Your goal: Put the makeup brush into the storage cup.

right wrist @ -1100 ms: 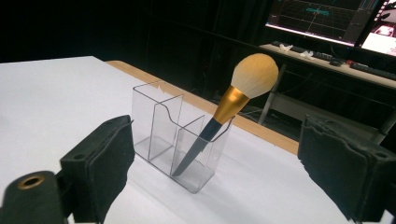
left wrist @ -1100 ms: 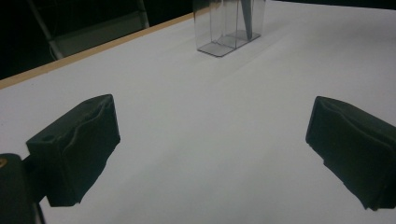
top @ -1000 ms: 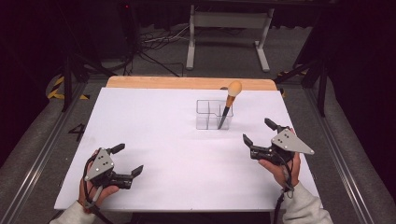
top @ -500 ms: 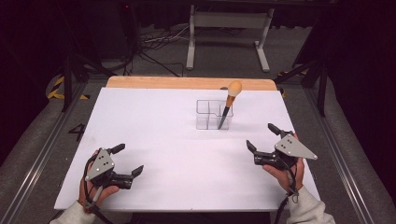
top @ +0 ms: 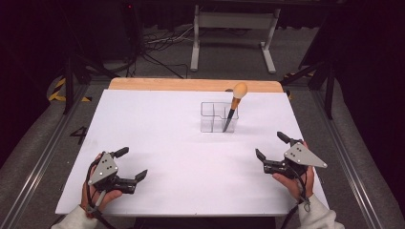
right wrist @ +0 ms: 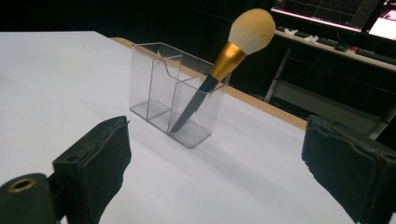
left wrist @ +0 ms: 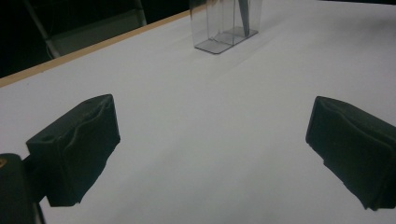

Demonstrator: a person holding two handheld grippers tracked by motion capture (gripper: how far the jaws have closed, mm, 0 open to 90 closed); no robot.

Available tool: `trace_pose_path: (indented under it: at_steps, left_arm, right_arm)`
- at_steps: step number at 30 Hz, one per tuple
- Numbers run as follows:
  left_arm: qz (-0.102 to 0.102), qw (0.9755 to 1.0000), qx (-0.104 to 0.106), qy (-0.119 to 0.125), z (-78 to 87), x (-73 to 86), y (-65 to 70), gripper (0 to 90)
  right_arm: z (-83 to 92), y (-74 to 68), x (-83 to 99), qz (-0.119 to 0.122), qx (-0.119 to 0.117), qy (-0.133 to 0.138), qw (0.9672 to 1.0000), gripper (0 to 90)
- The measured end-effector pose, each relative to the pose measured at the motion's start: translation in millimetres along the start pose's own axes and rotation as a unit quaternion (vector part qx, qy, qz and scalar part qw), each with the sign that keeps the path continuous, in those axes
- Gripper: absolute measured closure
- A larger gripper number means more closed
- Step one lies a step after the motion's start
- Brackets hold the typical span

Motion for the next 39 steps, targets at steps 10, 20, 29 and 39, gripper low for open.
trace_pose_path:
  at_steps: [10, 20, 29, 39]
  left_arm:
    - [-0.004, 0.9999, 0.009, -0.003, -1.8, 0.7, 1.1, 3.5]
    - [-0.005, 0.9999, 0.009, 0.002, 0.0, -1.1, 0.1, 3.4]
    - [-0.001, 1.0, 0.001, 0.002, -0.3, -1.6, -1.1, 3.5]
    - [-0.001, 1.0, 0.004, 0.003, 1.7, -1.1, -0.4, 3.5]
  right_arm:
    - [4.5, -2.2, 19.4, 0.008, 0.005, -0.017, 0.9998, 8.3]
    - [11.1, -0.7, 34.6, -0.007, 0.012, -0.026, 0.9995, 7.3]
    - [8.7, -4.3, 40.7, 0.0, 0.01, -0.031, 0.9995, 7.1]
    - [13.3, 0.7, 33.2, -0.008, 0.032, -0.016, 0.9993, 7.3]
Point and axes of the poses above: each handheld gripper's, and its own axes: z roughly backward along the jaws, x roughly out of its underside, y roughly to its right, the point moved 8 cm from there along -z, roughly forward along the jaws, and after that the axes turned 11 degrees about x, right-handed, at the moved point
